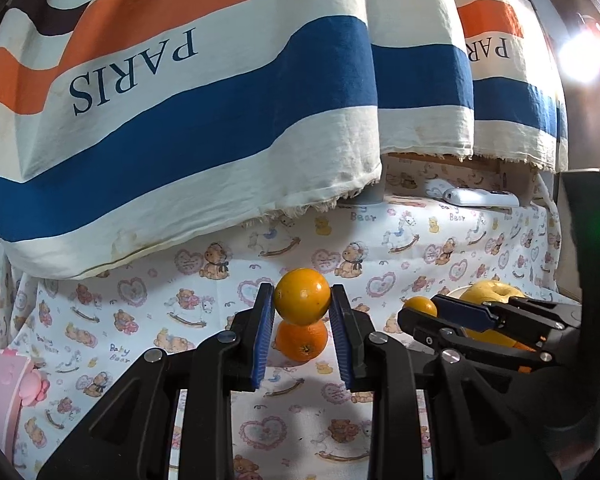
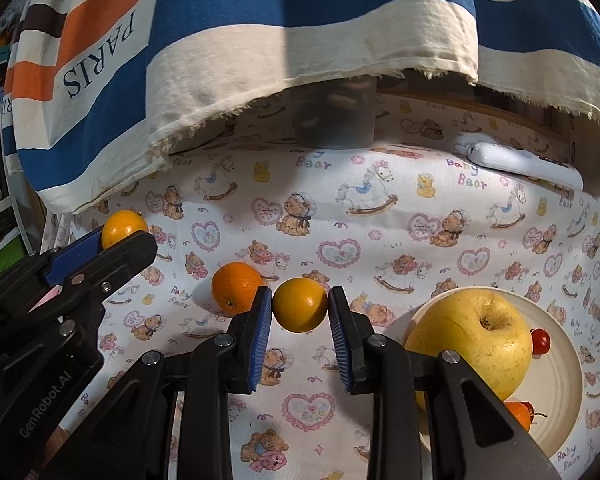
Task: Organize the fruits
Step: 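Carry the small orange and yellow-orange fruit over the cream plate with both tools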
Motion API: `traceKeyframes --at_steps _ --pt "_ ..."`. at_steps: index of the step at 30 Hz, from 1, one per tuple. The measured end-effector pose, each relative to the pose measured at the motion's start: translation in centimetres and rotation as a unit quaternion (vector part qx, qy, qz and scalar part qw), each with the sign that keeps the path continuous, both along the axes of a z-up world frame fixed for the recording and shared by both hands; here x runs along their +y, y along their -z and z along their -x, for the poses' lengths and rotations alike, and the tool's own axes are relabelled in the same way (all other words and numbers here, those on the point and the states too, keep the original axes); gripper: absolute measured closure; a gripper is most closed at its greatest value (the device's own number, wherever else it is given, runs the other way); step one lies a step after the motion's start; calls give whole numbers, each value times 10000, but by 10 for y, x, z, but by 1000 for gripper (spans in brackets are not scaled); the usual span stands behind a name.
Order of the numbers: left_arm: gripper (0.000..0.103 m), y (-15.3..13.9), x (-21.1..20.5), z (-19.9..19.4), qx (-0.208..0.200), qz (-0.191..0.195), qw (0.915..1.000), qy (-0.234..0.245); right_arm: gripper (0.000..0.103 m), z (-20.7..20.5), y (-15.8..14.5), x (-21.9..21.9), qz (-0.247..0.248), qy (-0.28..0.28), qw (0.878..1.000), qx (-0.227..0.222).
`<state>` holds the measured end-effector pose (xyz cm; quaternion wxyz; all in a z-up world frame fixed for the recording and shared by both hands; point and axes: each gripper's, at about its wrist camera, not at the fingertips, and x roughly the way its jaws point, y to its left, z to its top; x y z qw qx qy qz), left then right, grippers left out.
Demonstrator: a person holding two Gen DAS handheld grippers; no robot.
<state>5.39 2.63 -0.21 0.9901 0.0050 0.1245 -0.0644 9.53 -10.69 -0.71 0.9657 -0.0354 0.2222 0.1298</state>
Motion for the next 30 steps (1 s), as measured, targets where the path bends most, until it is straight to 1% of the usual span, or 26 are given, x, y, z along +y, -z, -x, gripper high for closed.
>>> traceKeyframes --at_steps 3,4,6,8,9,11,13,14,15,18,20,22,27,30 --pt "76 -1 1 4 -59 -27 9999 -121 73 -2 -14 -16 -285 82 9996 -1" --pt "76 -1 2 6 -1 -17 9997 -236 73 -2 -21 -21 -361 99 9993 -7" --pt "76 -4 0 7 103 -42 9997 -199 73 2 -36 -30 -361 224 9990 -154" --pt "76 -12 -4 13 -17 -129 9996 -234 73 10 -52 -41 -488 209 9981 -318" --pt "76 -17 -4 18 -80 -103 9997 -208 73 14 -58 -47 -527 215 9977 -366" --pt "76 -30 -4 27 -112 63 9997 -188 73 25 -66 -59 -531 251 9971 -488" --pt "76 -43 -1 35 46 316 9990 -308 73 37 -73 -72 -422 294 9968 -613" --pt "76 -49 1 41 75 476 9985 -267 73 41 -76 -78 -392 307 9966 -656" --pt "76 -55 2 47 33 559 9981 -242 73 47 -77 -85 -364 328 9964 -699" --pt "76 -69 -2 66 -244 469 9982 -277 73 61 -76 -106 -303 420 9954 -803" --pt "76 -73 -3 73 -290 489 9981 -258 73 67 -72 -120 -301 462 9952 -803" --pt "76 -75 -6 76 -263 497 9982 -200 73 71 -67 -132 -322 472 9953 -779" --pt "76 -70 -22 72 -175 279 9994 -122 73 70 -53 -161 -328 629 9950 -698" --pt "76 -63 -31 69 -74 180 9998 -31 73 62 -42 -173 -371 747 9956 -436"
